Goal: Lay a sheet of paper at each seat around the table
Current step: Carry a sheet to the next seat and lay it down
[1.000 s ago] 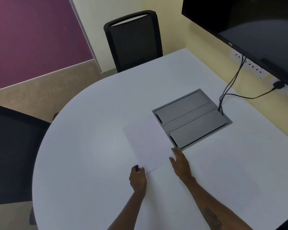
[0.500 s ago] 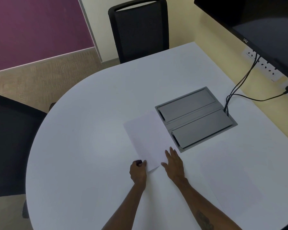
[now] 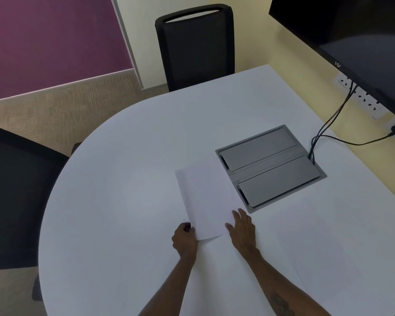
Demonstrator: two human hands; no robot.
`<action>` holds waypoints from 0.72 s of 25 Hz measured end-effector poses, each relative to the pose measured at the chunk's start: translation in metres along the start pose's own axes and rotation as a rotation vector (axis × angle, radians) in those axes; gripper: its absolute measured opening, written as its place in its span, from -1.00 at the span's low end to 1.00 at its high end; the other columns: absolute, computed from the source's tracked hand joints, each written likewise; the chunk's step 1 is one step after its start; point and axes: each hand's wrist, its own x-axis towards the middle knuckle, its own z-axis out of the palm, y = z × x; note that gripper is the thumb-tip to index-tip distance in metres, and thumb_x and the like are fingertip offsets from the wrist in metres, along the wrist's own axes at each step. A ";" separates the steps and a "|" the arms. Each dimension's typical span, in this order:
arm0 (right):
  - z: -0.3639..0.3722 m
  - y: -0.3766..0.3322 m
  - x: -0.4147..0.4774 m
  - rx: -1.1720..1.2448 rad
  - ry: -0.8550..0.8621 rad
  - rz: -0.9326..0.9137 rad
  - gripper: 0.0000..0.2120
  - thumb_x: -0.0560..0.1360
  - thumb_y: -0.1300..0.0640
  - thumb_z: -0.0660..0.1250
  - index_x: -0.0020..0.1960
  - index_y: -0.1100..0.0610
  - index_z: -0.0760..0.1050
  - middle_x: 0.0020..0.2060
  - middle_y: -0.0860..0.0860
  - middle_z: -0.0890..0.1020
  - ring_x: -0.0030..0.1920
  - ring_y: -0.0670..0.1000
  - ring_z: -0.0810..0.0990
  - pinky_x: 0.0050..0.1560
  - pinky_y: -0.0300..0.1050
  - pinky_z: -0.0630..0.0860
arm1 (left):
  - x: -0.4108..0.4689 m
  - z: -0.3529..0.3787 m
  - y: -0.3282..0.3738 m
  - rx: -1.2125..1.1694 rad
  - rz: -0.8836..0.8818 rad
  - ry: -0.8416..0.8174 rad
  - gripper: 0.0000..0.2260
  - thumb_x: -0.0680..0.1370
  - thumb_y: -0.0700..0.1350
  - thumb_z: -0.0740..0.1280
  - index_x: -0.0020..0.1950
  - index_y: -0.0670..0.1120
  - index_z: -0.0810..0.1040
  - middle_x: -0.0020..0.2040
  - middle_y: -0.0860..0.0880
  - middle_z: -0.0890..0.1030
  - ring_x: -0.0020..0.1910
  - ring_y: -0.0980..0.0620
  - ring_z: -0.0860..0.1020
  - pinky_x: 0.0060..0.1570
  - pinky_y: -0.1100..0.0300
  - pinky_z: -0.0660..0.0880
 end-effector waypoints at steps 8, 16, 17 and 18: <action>-0.014 -0.012 0.000 0.403 0.068 0.102 -0.46 0.62 0.11 0.27 0.54 0.21 0.23 0.51 0.15 0.33 0.50 0.16 0.30 0.50 0.08 0.26 | 0.005 -0.026 -0.002 -0.010 0.026 -0.015 -0.84 0.55 -0.20 0.36 0.10 -0.10 0.65 0.01 -0.10 0.72 -0.03 -0.12 0.65 0.06 0.03 0.58; -0.038 -0.030 -0.029 0.926 0.149 0.241 -0.63 0.50 0.34 0.41 0.30 0.28 0.55 0.10 0.23 0.63 0.04 0.07 0.56 0.16 -0.12 0.46 | 0.000 -0.073 -0.010 -0.031 0.123 -0.040 -0.83 0.55 -0.17 0.38 0.12 -0.12 0.65 0.04 -0.11 0.71 0.03 -0.12 0.64 0.01 0.12 0.51; -0.038 -0.033 -0.036 0.943 0.166 0.239 -0.65 0.49 0.35 0.41 0.27 0.29 0.57 0.03 0.20 0.63 0.00 0.05 0.55 0.11 -0.15 0.45 | -0.001 -0.080 -0.010 -0.027 0.136 -0.039 -0.83 0.55 -0.17 0.38 0.12 -0.11 0.66 0.03 -0.11 0.71 0.03 -0.13 0.64 0.01 0.11 0.51; -0.037 -0.036 -0.043 0.963 0.184 0.237 -0.67 0.48 0.36 0.41 0.25 0.30 0.59 -0.05 0.15 0.62 -0.04 0.04 0.53 0.07 -0.16 0.44 | -0.002 -0.086 -0.010 -0.027 0.146 -0.039 -0.84 0.55 -0.16 0.37 0.11 -0.11 0.66 0.02 -0.10 0.71 0.02 -0.13 0.64 0.02 0.10 0.52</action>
